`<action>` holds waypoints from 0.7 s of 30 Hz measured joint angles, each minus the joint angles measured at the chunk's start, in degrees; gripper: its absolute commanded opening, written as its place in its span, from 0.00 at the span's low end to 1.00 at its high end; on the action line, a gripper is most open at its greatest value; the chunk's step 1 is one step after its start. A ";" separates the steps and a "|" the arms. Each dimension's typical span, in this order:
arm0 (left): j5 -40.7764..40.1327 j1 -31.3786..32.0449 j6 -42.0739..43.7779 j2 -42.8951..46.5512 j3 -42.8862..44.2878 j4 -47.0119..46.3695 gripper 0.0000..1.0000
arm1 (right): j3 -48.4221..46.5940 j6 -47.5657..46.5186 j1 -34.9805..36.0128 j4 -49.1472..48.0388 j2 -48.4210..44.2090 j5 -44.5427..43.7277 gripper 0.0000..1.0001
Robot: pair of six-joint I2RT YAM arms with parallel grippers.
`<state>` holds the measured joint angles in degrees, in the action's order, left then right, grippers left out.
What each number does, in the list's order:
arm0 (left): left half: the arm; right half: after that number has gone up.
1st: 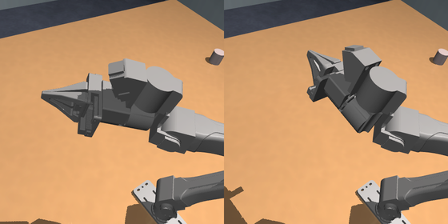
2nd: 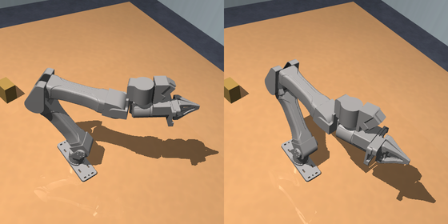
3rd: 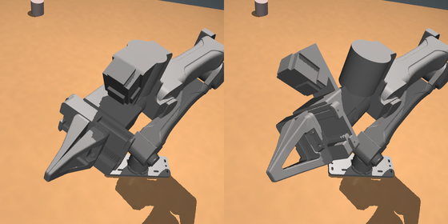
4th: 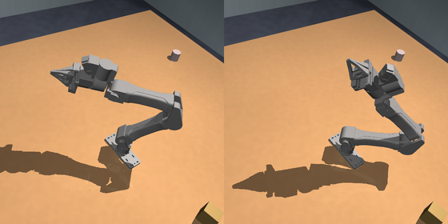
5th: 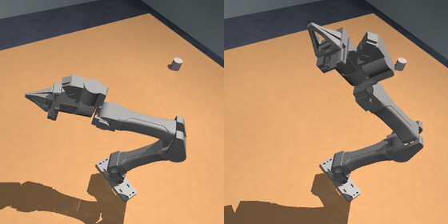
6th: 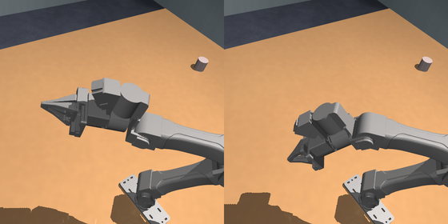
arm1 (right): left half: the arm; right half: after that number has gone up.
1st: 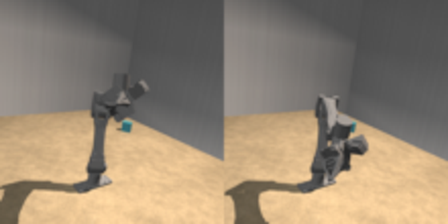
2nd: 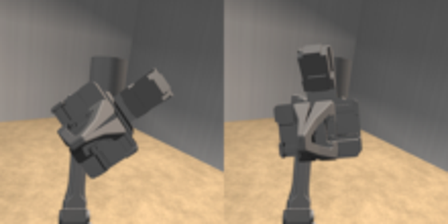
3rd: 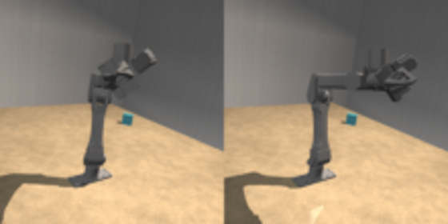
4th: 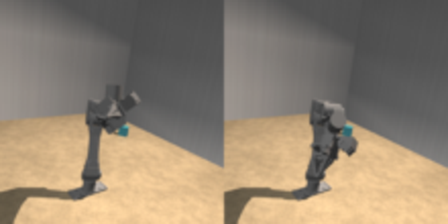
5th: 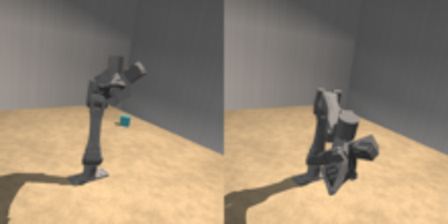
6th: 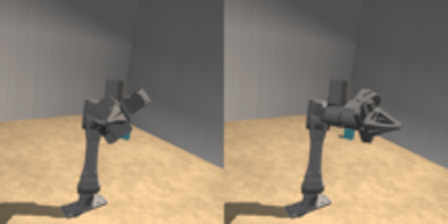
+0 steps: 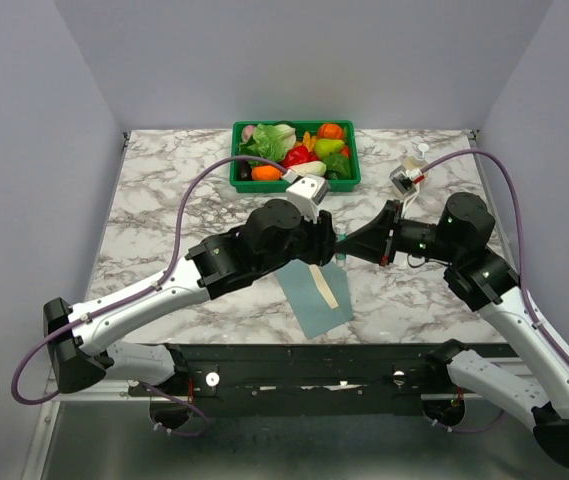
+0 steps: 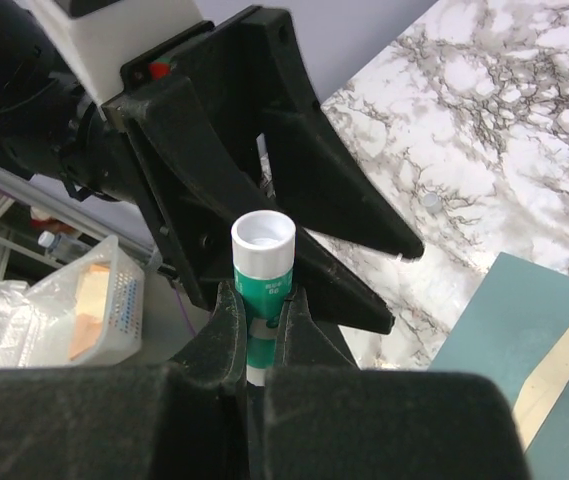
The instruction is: Place the letter into the envelope and seal it
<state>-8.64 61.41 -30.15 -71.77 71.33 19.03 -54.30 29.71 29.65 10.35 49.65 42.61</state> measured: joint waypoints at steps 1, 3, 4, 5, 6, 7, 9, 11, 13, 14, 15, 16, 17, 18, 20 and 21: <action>-1.01 -0.11 0.13 0.09 -0.04 0.42 0.66 | 0.00 -0.26 0.00 0.20 -0.28 0.00 0.01; -2.84 -0.28 -0.11 0.92 -0.72 0.59 0.67 | -0.02 -1.33 0.02 1.40 -0.92 -0.04 0.01; -3.52 -0.50 -0.35 1.66 -1.31 0.68 0.67 | -0.07 -2.21 0.02 2.29 -1.29 -0.24 0.01; -4.11 -0.81 -0.79 3.21 -2.38 0.44 0.67 | -0.09 -3.06 0.02 3.23 -1.62 -0.48 0.01; -4.63 -1.40 -1.27 5.18 -3.65 0.48 0.67 | -0.11 -4.02 0.02 4.24 -1.88 -0.79 0.01; -4.85 -1.92 -1.66 6.73 -4.42 0.46 0.67 | -0.13 -4.85 0.02 5.18 -2.01 -0.96 0.01; -5.18 -3.26 -2.73 10.56 -5.29 0.24 0.67 | -0.13 -6.14 0.02 6.56 -2.10 -1.11 0.01; -5.14 -3.78 -3.76 12.83 -5.29 -1.57 0.67 | -0.13 -6.93 0.02 7.39 -2.05 -1.25 0.01; -4.17 -3.72 -5.05 13.94 -5.29 -4.22 0.67 | -0.13 -7.41 0.02 7.69 -2.05 -1.25 0.01; -3.65 -3.63 -5.57 13.99 -5.31 -5.38 0.67 | -0.13 -7.58 0.02 7.78 -2.05 -1.25 0.01; -2.97 -3.52 -6.27 13.77 -5.35 -6.69 0.67 | -0.13 -7.76 0.02 7.82 -2.03 -1.25 0.01; -2.38 -3.30 -6.82 13.44 -5.49 -7.67 0.67 | -0.13 -7.82 0.04 7.85 -1.99 -1.27 0.01; -1.97 -2.99 -7.28 13.03 -5.57 -8.37 0.67 | -0.13 -7.91 0.04 7.85 -1.95 -1.25 0.01; -1.40 -2.64 -7.65 12.48 -5.60 -9.01 0.67 | -0.13 -7.98 0.04 7.82 -1.90 -1.25 0.01; -0.31 -1.88 -8.09 11.23 -5.60 -10.12 0.68 | -0.13 -8.04 0.04 7.85 -1.86 -1.25 0.01; 0.13 -1.51 -8.28 10.62 -5.60 -10.40 0.68 | -0.13 -8.15 0.04 7.85 -1.86 -1.25 0.01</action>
<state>-8.51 59.90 -38.44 -61.14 65.73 8.62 -54.43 21.56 29.69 18.20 47.79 41.36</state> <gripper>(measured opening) 0.673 0.069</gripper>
